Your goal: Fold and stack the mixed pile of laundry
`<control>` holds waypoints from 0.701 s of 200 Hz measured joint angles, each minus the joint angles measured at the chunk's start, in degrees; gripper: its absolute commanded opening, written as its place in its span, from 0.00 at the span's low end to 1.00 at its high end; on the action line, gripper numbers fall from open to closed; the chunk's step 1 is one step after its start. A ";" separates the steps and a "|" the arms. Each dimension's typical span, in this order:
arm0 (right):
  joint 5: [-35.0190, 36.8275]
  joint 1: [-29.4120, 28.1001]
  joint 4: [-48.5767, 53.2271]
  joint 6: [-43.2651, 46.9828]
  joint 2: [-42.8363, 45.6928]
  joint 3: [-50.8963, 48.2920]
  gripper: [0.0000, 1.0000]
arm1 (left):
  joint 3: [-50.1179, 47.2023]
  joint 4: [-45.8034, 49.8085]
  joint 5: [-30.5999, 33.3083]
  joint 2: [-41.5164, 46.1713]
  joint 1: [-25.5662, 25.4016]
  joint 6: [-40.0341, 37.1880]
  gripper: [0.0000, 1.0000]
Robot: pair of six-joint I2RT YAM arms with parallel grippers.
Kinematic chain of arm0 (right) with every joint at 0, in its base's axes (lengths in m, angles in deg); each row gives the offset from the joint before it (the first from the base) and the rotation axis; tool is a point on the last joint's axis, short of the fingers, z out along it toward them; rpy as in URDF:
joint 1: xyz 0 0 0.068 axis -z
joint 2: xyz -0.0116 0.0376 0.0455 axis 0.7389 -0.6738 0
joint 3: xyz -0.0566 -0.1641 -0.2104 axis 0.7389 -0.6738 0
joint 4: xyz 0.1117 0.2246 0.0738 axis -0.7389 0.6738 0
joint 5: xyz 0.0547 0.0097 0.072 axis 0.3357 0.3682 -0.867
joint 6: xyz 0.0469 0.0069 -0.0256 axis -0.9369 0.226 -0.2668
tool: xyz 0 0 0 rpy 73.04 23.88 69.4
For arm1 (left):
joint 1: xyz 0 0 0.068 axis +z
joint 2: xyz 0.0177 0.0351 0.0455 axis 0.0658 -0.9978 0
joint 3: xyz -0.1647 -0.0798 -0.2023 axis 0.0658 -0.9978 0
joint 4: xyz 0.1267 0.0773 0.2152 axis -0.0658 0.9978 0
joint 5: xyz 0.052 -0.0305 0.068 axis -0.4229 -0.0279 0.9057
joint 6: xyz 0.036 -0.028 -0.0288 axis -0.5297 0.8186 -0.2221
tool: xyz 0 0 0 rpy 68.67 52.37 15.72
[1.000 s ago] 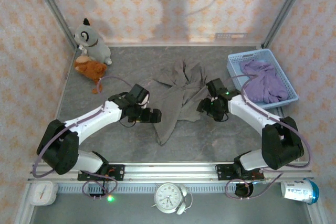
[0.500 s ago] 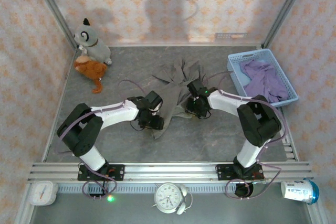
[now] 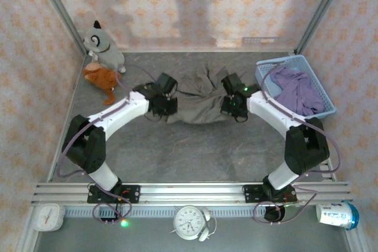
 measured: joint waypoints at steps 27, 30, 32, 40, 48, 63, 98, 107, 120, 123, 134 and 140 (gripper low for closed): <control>1.33 2.49 6.62 4.28 -1.27 20.31 0.00 | 19.43 4.44 0.57 0.00 4.74 -2.62 0.00; 1.51 2.71 7.26 4.52 -1.57 22.86 0.00 | 21.59 4.79 0.55 0.00 5.14 -2.78 0.00; 1.51 2.82 7.65 5.03 -1.77 24.81 0.00 | 23.28 5.07 0.55 0.00 5.46 -3.02 0.00; 1.81 3.26 8.79 6.16 -2.45 31.15 0.00 | 28.81 6.03 0.55 0.00 6.51 -3.61 0.00; 2.05 3.61 10.05 7.28 -2.95 37.46 0.00 | 33.38 6.64 0.55 0.00 7.30 -4.00 0.00; 1.99 3.72 12.07 8.94 -3.19 46.53 0.00 | 40.89 7.74 0.52 0.09 8.39 -4.46 0.00; -1.99 3.61 15.56 10.56 -0.17 53.02 0.00 | 45.94 9.03 0.22 3.08 8.31 -5.01 0.00; -3.96 3.58 16.02 10.40 1.62 50.95 0.00 | 44.61 8.96 -0.17 4.79 8.31 -4.68 0.00; -7.15 3.54 16.68 9.60 4.79 46.47 0.00 | 40.81 8.70 -1.09 8.28 8.31 -3.76 0.00; -7.91 3.54 16.81 9.38 5.53 45.31 0.00 | 39.76 8.61 -1.18 9.09 8.31 -3.67 0.00; -10.80 3.39 17.40 8.20 8.52 41.07 0.00 | 36.11 8.46 -1.77 12.11 8.31 -2.75 0.00; -12.33 3.28 17.55 7.61 9.97 39.01 0.00 | 34.01 8.31 -2.10 14.12 8.31 -2.16 0.00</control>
